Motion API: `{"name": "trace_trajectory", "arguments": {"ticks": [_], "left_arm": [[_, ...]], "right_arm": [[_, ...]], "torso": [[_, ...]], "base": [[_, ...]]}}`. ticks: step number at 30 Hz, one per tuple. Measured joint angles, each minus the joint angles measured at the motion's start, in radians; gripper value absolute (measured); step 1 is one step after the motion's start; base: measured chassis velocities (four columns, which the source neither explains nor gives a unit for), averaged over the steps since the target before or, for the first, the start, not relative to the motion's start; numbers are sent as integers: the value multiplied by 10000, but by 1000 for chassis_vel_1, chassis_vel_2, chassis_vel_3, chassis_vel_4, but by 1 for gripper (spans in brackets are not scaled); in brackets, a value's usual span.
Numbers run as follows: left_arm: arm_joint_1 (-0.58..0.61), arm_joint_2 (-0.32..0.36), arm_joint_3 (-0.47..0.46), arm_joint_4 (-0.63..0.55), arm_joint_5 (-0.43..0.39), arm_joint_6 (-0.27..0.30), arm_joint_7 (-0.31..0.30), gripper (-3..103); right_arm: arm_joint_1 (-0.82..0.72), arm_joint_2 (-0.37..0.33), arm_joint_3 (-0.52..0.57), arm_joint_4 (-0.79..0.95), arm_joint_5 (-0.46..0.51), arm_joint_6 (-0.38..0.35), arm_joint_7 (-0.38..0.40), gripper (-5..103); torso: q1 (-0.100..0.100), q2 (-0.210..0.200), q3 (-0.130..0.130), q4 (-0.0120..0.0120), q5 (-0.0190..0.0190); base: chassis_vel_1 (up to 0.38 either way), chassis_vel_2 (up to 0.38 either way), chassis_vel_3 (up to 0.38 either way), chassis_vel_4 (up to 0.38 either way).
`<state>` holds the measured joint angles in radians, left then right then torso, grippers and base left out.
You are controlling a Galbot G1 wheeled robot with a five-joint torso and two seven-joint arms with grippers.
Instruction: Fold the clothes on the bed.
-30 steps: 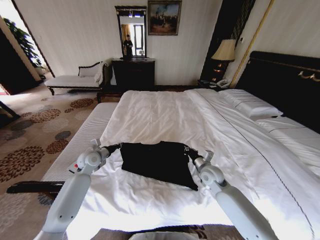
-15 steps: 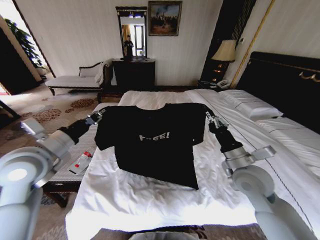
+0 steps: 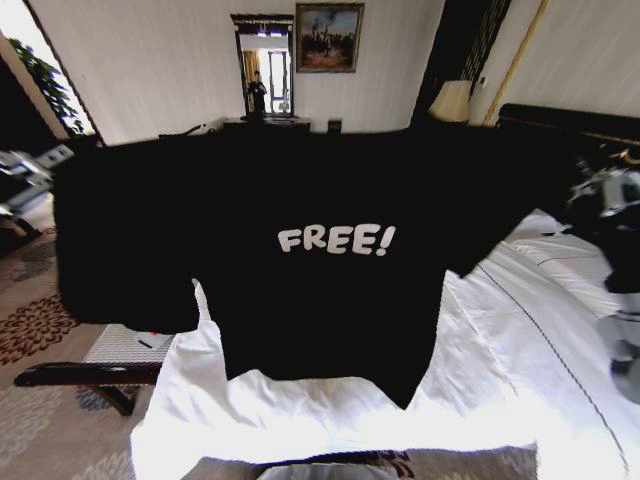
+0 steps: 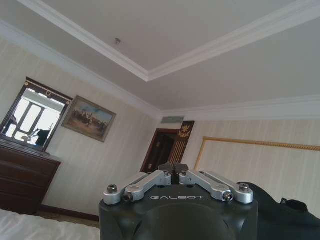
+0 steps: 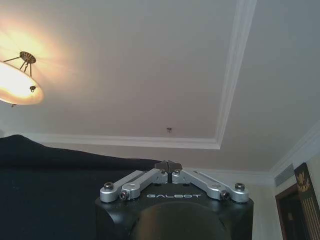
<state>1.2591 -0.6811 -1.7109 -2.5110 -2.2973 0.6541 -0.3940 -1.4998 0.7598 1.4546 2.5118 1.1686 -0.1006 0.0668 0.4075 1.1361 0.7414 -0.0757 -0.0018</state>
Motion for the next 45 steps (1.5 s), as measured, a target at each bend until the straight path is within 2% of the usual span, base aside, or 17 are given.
{"name": "trace_trajectory", "arguments": {"ticks": [2,7,8,9,10,13,15,22,25,26,29,30,33,40,42,44,45], "left_arm": [[-17,0,167,10,62,37,-50,2],[429,-604,3839,88,2733,764,-505,2],[429,-604,3839,88,2733,764,-505,2],[334,-771,5957,127,4677,798,-466,2],[152,-832,6947,293,5565,805,-375,2],[-697,-995,9166,1414,7346,806,-125,2],[-1945,-1106,10641,2946,7785,788,12,2],[-4506,-841,12413,4792,7725,433,183,2],[-6986,-743,13466,6073,7540,315,204,2],[-6986,-743,13466,6073,7540,315,204,2],[-9307,-648,14220,7210,7092,219,158,2],[-9307,-648,14220,7210,7092,219,158,2],[-11201,-423,14807,8004,6359,152,162,2],[-11875,344,14558,7301,5241,79,145,2],[-11234,712,13866,6547,5043,50,147,2],[-9691,1252,12749,5308,4943,-67,173,2],[-9691,1252,12749,5308,4943,-67,173,2]], "right_arm": [[37,-56,-66,-8,35,-129,95,0],[-15,300,-3286,-95,-625,-1763,1455,0],[-15,300,-3286,-95,-625,-1763,1455,0],[162,398,-5156,-128,-875,-2150,1839,0],[428,414,-6128,-360,-999,-2209,1949,0],[1263,461,-8114,-1772,-1048,-2261,2241,0],[2417,547,-9213,-3054,-1161,-1914,2043,0],[5013,506,-10610,-4633,-983,-1028,1890,0],[7191,272,-11269,-5400,-205,-540,1862,0],[7191,272,-11269,-5400,-205,-540,1862,0],[8979,-283,-11493,-5760,932,-150,1773,0],[8979,-283,-11493,-5760,932,-150,1773,0],[9991,-1036,-11497,-5962,1402,155,1267,0],[9643,-1920,-10646,-5130,1707,266,916,0],[8988,-2067,-10238,-4651,1423,444,742,0],[7638,-2085,-9566,-3873,979,654,537,0],[7638,-2085,-9566,-3873,979,654,537,0]], "torso": [[0,0,0,2,-3],[2,-4,4,0,1],[2,-4,4,0,1],[5,-6,5,0,3],[5,-5,4,-2,-3],[4,-6,4,1,2],[6,-6,6,-1,1],[4,-6,4,5,-1],[8,-7,6,2,1],[8,-7,6,2,1],[10,-6,5,0,0],[10,-6,5,0,0],[5,-5,4,-4,0],[1,-1,0,-4,2],[2,-1,-1,-3,0],[0,-1,-1,7,0],[0,-1,-1,7,0]], "base": [[0,0,0,0],[0,0,0,0],[0,0,0,0],[0,0,0,0],[0,0,0,0],[0,0,0,0],[0,0,0,0],[0,0,0,0],[0,0,0,0],[0,0,0,0],[0,0,0,0],[0,0,0,0],[0,0,0,0],[0,0,0,0],[0,0,0,0],[0,0,0,0],[0,0,0,0]]}}
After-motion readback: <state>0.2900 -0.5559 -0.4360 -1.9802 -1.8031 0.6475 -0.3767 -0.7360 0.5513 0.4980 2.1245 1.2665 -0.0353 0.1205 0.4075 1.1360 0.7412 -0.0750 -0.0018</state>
